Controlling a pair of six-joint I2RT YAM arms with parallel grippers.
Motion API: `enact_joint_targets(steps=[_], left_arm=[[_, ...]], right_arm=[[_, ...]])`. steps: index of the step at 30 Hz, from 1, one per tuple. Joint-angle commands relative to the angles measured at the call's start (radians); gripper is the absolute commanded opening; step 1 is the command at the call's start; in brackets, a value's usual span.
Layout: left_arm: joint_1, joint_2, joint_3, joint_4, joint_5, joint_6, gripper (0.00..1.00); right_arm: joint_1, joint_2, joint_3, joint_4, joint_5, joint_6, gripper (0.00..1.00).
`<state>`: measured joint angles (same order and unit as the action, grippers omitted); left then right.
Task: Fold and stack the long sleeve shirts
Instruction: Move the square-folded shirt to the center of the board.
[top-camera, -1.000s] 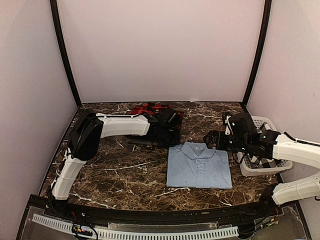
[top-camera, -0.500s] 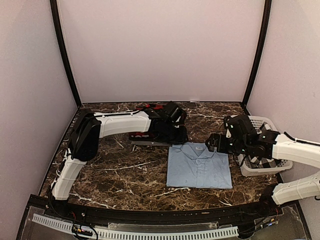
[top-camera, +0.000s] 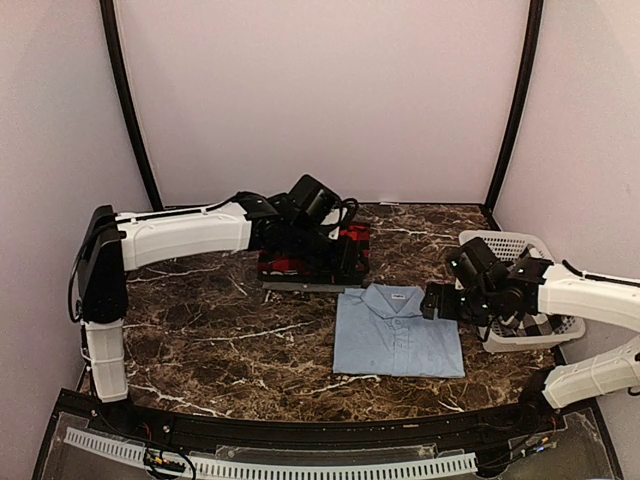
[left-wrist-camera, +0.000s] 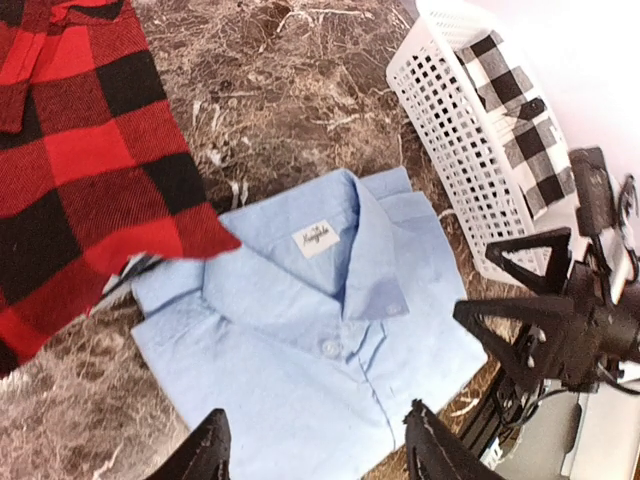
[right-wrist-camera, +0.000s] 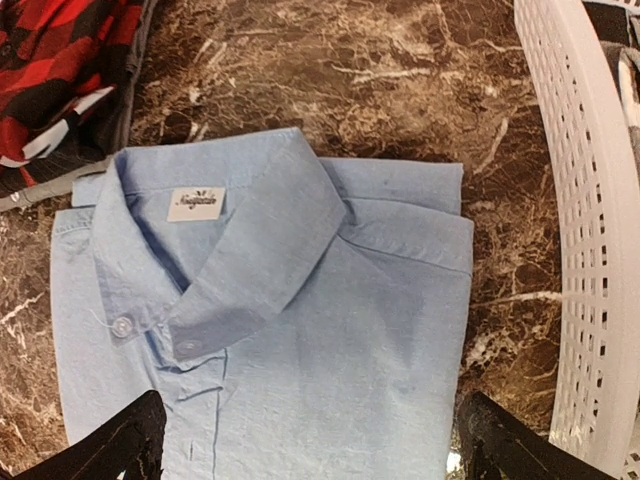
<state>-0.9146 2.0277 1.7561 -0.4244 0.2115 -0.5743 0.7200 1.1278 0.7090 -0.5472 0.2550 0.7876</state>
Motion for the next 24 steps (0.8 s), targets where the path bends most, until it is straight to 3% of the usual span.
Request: enact_joint_targets(steps=[1, 9, 18, 24], left_arm=[[-0.008, -0.139, -0.21, 0.007, 0.041, 0.012, 0.57], [-0.026, -0.18, -0.439, 0.071, 0.068, -0.018, 0.49], [-0.053, -0.057, -0.42, 0.125, 0.094, -0.045, 0.45], [-0.061, 0.006, -0.384, 0.121, 0.038, -0.061, 0.41]], right_arm=[[-0.001, 0.051, 0.028, -0.076, 0.013, 0.043, 0.99], [-0.005, 0.112, 0.034, -0.098, 0.046, 0.06, 0.99], [-0.007, 0.121, 0.056, -0.082, 0.055, 0.045, 0.99], [-0.008, 0.11, 0.052, -0.066, 0.049, 0.044, 0.99]])
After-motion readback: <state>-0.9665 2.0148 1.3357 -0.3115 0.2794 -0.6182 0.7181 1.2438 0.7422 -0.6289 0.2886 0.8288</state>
